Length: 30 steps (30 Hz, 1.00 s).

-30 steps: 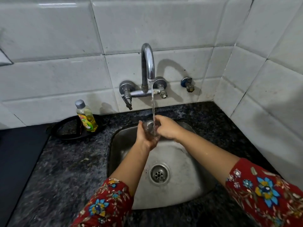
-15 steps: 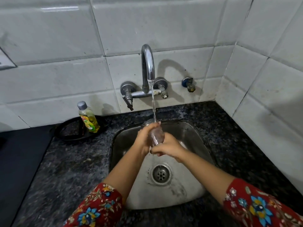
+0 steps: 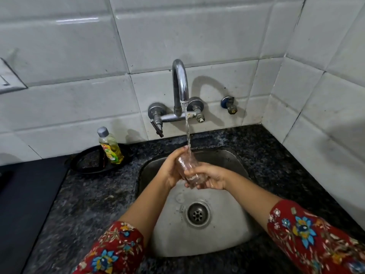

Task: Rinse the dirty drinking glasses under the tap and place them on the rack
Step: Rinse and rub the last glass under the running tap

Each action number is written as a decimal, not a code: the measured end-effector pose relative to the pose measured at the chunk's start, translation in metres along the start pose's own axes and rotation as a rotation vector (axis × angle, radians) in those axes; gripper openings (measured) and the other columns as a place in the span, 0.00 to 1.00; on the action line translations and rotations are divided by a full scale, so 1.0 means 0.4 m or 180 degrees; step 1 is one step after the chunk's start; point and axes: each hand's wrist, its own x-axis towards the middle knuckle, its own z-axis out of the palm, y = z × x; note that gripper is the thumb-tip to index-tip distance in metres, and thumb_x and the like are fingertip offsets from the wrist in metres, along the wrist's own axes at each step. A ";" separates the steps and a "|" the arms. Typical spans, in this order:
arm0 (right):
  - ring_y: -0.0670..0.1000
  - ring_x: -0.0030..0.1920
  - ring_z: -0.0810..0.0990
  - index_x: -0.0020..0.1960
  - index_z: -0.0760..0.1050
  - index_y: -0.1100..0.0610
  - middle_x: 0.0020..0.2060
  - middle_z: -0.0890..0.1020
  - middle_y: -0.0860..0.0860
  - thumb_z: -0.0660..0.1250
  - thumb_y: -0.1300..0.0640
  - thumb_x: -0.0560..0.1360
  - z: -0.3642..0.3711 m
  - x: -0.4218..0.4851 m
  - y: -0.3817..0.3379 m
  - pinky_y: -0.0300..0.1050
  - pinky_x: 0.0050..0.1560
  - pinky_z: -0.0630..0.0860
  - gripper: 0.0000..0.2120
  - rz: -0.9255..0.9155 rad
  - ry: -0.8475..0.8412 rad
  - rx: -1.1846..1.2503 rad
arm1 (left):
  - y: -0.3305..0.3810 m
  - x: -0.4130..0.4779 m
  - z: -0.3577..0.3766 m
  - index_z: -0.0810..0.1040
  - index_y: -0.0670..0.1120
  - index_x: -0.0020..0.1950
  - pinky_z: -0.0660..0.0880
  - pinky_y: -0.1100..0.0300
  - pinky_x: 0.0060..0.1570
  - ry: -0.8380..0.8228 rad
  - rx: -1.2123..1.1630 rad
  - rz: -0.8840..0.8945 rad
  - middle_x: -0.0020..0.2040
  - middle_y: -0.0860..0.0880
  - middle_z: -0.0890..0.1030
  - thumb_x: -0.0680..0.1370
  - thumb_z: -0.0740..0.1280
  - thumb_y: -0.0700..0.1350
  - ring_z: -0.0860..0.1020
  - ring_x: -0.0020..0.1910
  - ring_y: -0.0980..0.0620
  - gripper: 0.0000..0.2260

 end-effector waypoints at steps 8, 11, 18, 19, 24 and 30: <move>0.52 0.37 0.82 0.50 0.73 0.56 0.44 0.83 0.53 0.77 0.43 0.60 0.077 0.066 -0.067 0.44 0.33 0.79 0.26 -0.0554 0.1857 -0.2010 | -0.032 0.027 -0.013 0.79 0.39 0.50 0.79 0.54 0.42 0.1162 -0.0945 -0.0138 0.45 0.41 0.82 0.76 0.62 0.62 0.80 0.41 0.45 0.25; 0.53 0.47 0.82 0.51 0.74 0.55 0.45 0.82 0.51 0.75 0.40 0.58 0.101 0.064 -0.097 0.48 0.45 0.80 0.28 -0.0773 0.2230 -0.2877 | -0.033 0.030 -0.016 0.80 0.41 0.46 0.80 0.59 0.37 0.0981 -0.1347 -0.0205 0.37 0.44 0.83 0.76 0.61 0.63 0.81 0.38 0.49 0.24; 0.53 0.49 0.82 0.55 0.66 0.51 0.51 0.81 0.49 0.76 0.41 0.61 0.076 -0.037 -0.015 0.47 0.48 0.78 0.31 -0.1154 0.2252 -0.3167 | -0.032 0.018 -0.002 0.80 0.39 0.58 0.79 0.53 0.48 0.0478 -0.0564 0.0170 0.50 0.41 0.84 0.69 0.71 0.61 0.83 0.47 0.45 0.28; 0.52 0.49 0.82 0.56 0.64 0.50 0.51 0.81 0.49 0.76 0.41 0.60 0.067 -0.050 0.007 0.48 0.47 0.79 0.33 -0.1141 0.2231 -0.3148 | -0.040 0.013 0.002 0.80 0.40 0.57 0.79 0.54 0.46 0.0656 -0.0156 0.0274 0.50 0.42 0.84 0.68 0.74 0.58 0.83 0.47 0.45 0.26; 0.48 0.49 0.81 0.61 0.62 0.48 0.51 0.79 0.46 0.78 0.52 0.59 0.053 -0.026 0.066 0.47 0.47 0.81 0.36 -0.1052 0.1950 -0.2351 | -0.055 -0.029 0.063 0.76 0.47 0.52 0.79 0.59 0.49 0.0896 0.1582 0.1137 0.45 0.49 0.84 0.68 0.78 0.48 0.83 0.45 0.53 0.17; 0.52 0.56 0.78 0.60 0.68 0.50 0.54 0.79 0.49 0.79 0.61 0.60 0.042 0.027 0.044 0.48 0.56 0.76 0.33 -0.0933 0.1834 -0.1162 | -0.014 -0.035 0.032 0.68 0.45 0.69 0.73 0.50 0.63 0.1658 0.1798 0.1434 0.61 0.46 0.75 0.76 0.67 0.57 0.76 0.59 0.48 0.26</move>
